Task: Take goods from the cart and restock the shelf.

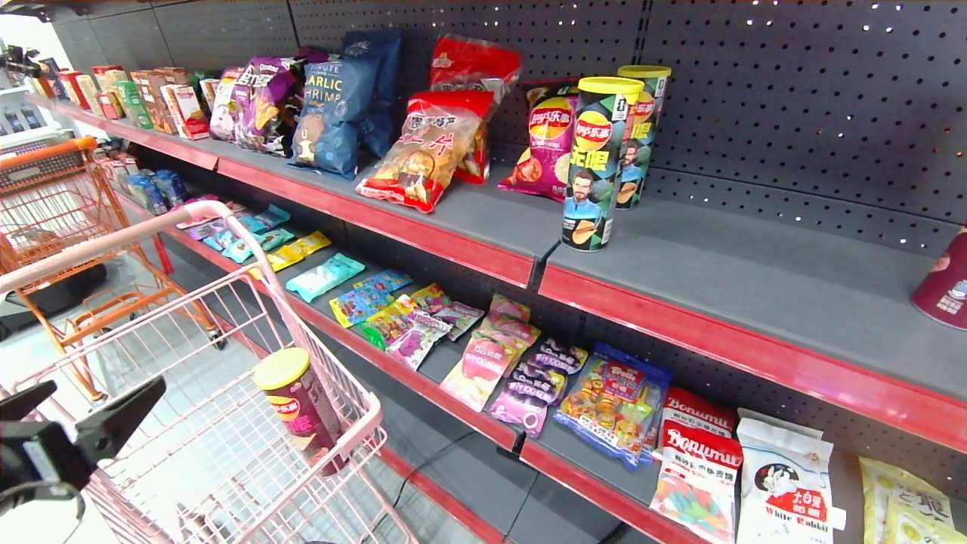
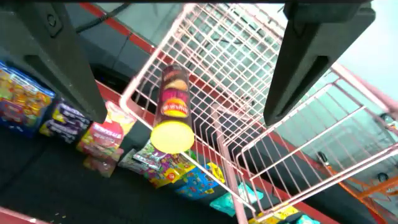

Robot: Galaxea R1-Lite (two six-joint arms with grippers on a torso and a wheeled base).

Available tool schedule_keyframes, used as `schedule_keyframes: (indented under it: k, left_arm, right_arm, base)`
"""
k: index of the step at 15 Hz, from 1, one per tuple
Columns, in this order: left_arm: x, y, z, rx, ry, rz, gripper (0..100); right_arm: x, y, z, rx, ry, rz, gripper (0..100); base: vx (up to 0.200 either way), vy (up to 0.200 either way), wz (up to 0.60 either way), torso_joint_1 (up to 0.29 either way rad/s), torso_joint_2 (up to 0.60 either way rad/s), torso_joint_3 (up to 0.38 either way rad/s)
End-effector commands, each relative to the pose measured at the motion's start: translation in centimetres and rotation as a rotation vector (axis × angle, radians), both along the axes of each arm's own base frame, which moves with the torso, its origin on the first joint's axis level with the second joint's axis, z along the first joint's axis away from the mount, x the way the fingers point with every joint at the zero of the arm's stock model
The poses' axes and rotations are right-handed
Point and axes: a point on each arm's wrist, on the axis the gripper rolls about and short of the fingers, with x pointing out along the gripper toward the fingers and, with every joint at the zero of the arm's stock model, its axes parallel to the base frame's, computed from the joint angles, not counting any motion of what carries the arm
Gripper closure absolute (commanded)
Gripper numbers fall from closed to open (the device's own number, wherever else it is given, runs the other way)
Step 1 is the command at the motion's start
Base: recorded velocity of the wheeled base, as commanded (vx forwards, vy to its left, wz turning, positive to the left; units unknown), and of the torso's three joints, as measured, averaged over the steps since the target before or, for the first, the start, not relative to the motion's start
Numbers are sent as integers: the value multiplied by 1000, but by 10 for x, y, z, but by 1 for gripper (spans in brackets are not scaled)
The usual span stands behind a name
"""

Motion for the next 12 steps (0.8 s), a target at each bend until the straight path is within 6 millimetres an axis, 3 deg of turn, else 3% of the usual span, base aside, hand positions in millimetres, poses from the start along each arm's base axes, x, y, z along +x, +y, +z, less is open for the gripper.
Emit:
schedule_keyframes:
  k: [1, 2, 4, 7, 12]
  left_arm:
    - [66, 6, -42, -5, 146, -2, 0]
    - [67, 6, -44, -7, 149, -4, 0]
    - [85, 11, -69, -32, 204, -35, 0]
    - [88, 7, -92, -17, 237, -150, 0]
    - [106, 8, -118, -11, 245, -164, 0]
  right_arm:
    - [0, 0, 0, 0, 1, 0, 0]
    - [0, 0, 0, 0, 1, 0, 0]
    - [0, 0, 0, 0, 1, 0, 0]
    - [0, 0, 0, 0, 2, 2, 0]
    - [0, 0, 0, 0, -1, 3, 0]
  base:
    - [0, 0, 0, 0, 0, 0]
    - [0, 0, 0, 0, 0, 0]
    - [0, 0, 0, 0, 0, 0]
    - [0, 0, 0, 0, 0, 0]
    - [0, 0, 0, 0, 0, 0]
